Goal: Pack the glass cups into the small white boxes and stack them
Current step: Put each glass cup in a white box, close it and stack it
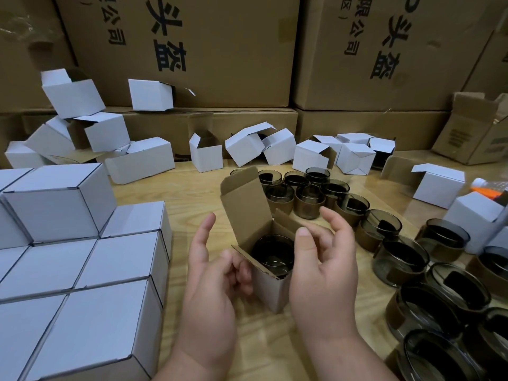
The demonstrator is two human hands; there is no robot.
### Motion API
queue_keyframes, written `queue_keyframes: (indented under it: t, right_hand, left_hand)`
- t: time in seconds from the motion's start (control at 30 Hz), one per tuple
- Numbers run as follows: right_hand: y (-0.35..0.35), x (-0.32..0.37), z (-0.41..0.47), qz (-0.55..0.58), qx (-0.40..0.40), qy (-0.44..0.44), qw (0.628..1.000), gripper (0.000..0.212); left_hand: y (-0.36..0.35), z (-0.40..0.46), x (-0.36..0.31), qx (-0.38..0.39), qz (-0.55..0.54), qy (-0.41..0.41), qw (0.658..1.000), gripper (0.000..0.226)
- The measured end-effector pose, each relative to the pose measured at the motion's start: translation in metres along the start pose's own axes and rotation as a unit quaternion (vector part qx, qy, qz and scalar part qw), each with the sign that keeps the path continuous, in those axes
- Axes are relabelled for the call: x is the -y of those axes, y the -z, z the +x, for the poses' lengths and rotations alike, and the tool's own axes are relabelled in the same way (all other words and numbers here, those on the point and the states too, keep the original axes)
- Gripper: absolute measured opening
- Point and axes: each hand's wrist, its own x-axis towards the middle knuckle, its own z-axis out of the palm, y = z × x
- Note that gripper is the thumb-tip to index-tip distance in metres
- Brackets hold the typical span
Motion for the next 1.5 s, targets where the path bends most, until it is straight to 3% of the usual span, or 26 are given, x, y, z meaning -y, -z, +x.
queue_keyframes:
  t: [0.13,0.3,0.73,0.9,1.03,1.27,1.5]
  right_hand:
    - [-0.002,0.002,-0.002,-0.044,0.001,0.038,0.998,0.026]
    - [-0.003,0.0,0.0,-0.08,-0.008,0.037,0.996,0.028]
    - [-0.005,-0.001,-0.001,-0.066,-0.009,0.048,0.997,0.012]
    - [-0.004,0.002,0.0,-0.002,-0.027,0.06,0.998,0.014]
    - [-0.002,0.005,-0.002,0.02,-0.026,0.084,0.996,0.029]
    - [-0.003,0.006,-0.003,0.035,-0.008,0.081,0.996,0.028]
    - [-0.001,0.003,-0.003,0.063,0.011,0.066,0.996,0.028]
  left_hand:
    - [-0.003,-0.002,0.0,-0.014,0.02,0.004,1.0,0.04]
    - [-0.006,-0.002,0.004,-0.011,0.056,-0.012,0.998,0.073]
    - [0.0,0.002,0.012,-0.049,0.131,-0.014,0.99,0.036]
    - [0.001,0.002,0.011,-0.064,0.146,-0.03,0.987,0.033]
    - [0.002,0.002,0.011,-0.054,0.149,-0.032,0.987,0.021]
    - [0.004,0.002,0.013,-0.047,0.149,-0.029,0.987,0.03]
    - [0.002,-0.001,0.009,-0.033,0.122,-0.013,0.992,0.018]
